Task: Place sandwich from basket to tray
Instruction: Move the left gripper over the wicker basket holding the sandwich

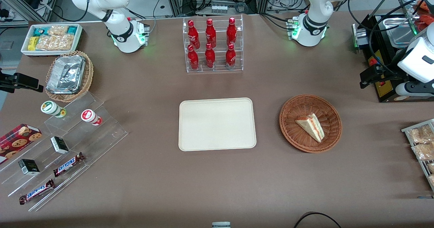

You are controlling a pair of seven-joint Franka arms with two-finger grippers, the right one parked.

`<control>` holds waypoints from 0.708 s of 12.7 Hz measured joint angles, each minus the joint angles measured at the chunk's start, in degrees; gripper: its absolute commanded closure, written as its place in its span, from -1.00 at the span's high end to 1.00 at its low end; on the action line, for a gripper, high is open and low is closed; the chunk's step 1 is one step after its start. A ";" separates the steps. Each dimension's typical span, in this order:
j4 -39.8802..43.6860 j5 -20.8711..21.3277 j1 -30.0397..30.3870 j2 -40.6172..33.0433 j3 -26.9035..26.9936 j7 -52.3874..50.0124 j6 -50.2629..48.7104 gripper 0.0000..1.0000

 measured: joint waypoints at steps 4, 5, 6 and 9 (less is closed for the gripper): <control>-0.31 0.00 0.01 0.31 0.34 -0.27 -0.06 1.00; -1.27 0.00 0.01 0.69 0.49 -0.72 0.41 1.00; -3.32 0.00 0.02 1.23 0.59 -1.65 2.74 1.00; -14.75 0.00 -0.07 2.78 0.37 -10.83 16.64 1.00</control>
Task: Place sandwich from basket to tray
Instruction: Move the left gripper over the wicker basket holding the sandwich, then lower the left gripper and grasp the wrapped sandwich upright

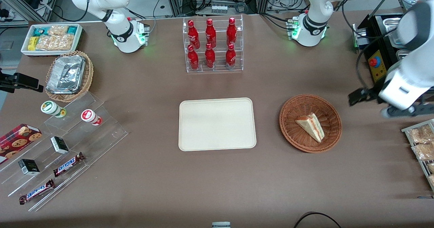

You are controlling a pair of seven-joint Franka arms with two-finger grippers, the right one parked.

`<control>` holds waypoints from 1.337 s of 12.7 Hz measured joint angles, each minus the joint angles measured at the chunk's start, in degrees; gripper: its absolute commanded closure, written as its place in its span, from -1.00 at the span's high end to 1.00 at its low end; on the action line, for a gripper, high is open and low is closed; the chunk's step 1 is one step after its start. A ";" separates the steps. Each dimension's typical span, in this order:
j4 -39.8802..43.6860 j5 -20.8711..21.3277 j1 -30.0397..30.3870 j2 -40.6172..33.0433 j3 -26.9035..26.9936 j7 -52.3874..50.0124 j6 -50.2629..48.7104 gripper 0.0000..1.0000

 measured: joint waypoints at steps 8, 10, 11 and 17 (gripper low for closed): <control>-20.56 0.00 -0.40 0.19 -5.82 -37.12 26.34 1.00; -24.20 0.00 -0.41 0.50 -6.26 -39.30 31.93 1.00; -25.22 0.00 -0.40 1.19 -6.34 -39.88 34.24 1.00; -26.02 0.00 -0.40 6.43 -6.42 -41.00 38.71 1.00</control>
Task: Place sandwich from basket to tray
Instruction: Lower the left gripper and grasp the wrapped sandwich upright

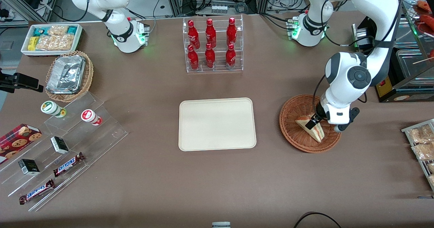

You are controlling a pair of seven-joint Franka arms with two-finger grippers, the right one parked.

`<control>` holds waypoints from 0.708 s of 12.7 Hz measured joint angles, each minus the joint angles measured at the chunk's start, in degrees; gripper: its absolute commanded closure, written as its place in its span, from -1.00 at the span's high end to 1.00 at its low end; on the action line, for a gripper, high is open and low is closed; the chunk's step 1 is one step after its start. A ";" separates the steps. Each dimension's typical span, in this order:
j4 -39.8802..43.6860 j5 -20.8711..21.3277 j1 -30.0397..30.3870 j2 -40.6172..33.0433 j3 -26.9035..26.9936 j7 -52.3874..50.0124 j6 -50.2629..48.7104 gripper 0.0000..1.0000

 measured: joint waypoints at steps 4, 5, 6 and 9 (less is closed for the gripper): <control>-0.17 0.18 -0.02 3.31 -0.07 -0.02 2.95 0.08; -0.17 0.48 -0.06 4.11 -0.17 -0.02 3.28 -0.73; -0.17 0.68 -0.09 4.63 -0.27 -0.02 3.44 -1.00; 0.05 1.74 -0.09 4.58 -0.29 -0.01 3.38 -1.00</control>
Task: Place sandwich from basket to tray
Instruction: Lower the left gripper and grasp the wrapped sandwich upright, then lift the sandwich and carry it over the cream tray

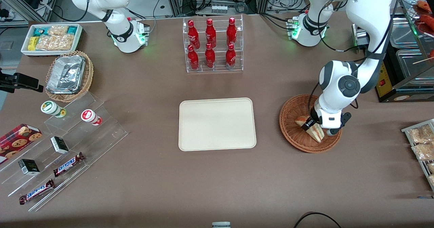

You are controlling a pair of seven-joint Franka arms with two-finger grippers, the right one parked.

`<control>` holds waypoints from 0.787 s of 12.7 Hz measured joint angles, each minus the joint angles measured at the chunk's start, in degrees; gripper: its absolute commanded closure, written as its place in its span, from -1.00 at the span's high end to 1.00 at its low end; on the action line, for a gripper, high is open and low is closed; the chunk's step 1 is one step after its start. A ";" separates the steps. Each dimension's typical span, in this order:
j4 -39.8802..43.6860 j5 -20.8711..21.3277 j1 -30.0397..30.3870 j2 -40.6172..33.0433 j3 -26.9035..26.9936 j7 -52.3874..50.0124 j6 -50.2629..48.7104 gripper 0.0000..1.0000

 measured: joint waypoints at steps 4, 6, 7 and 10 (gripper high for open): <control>6.73 3.46 -0.61 -5.17 -0.21 0.13 -14.65 -1.00; 14.86 3.51 -4.16 -7.15 -0.34 0.17 -25.81 -1.00; 18.79 3.45 -6.68 -7.10 -0.45 0.09 -29.48 -1.00; 25.82 3.34 -15.57 -3.33 -1.01 -0.74 -32.46 -1.00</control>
